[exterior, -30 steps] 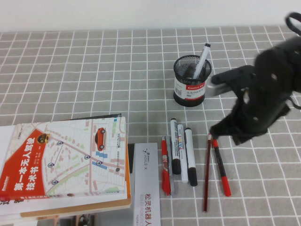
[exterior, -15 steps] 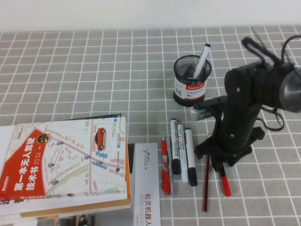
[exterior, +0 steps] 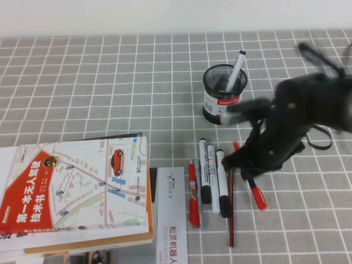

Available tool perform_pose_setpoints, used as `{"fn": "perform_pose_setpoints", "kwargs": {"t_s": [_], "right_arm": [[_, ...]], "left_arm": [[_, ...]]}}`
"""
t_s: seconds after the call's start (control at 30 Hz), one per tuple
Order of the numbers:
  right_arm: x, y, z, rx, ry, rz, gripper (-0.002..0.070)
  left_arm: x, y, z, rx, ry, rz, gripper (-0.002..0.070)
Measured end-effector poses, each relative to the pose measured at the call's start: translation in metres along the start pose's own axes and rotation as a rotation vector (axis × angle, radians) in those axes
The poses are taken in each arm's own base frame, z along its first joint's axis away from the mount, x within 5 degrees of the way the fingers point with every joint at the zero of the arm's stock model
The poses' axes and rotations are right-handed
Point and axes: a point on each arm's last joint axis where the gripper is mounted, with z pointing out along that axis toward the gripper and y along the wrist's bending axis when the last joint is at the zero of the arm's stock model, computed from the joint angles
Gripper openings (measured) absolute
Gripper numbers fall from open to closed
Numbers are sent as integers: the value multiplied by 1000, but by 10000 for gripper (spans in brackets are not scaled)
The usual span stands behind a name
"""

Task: Put the pen into the pen holder
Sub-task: Pick up the pen on the table, then place the pen onto the pen holder

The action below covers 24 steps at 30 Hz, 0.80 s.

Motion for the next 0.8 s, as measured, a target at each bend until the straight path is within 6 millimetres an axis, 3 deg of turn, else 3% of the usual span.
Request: {"fn": "perform_pose_setpoints", "kwargs": {"t_s": [0.1, 0.27, 0.4, 0.6, 0.7, 0.8], "right_arm": [[14, 1, -31, -61, -209, 14, 53], [56, -9, -66, -92, -569, 33, 53], [69, -16, -87, -99, -930, 21, 53], [50, -15, -99, -60, -1365, -85, 53], [31, -15, -86, -29, -1505, -104, 53], [4, -12, -66, -16, -1521, -109, 53]], "left_arm": [[0, 0, 0, 0, 0, 0, -3], [0, 0, 0, 0, 0, 0, -3], [0, 0, 0, 0, 0, 0, -3], [0, 0, 0, 0, 0, 0, -3], [0, 0, 0, 2, 0, -5, -3], [0, 0, 0, 0, 0, 0, -3]]}}
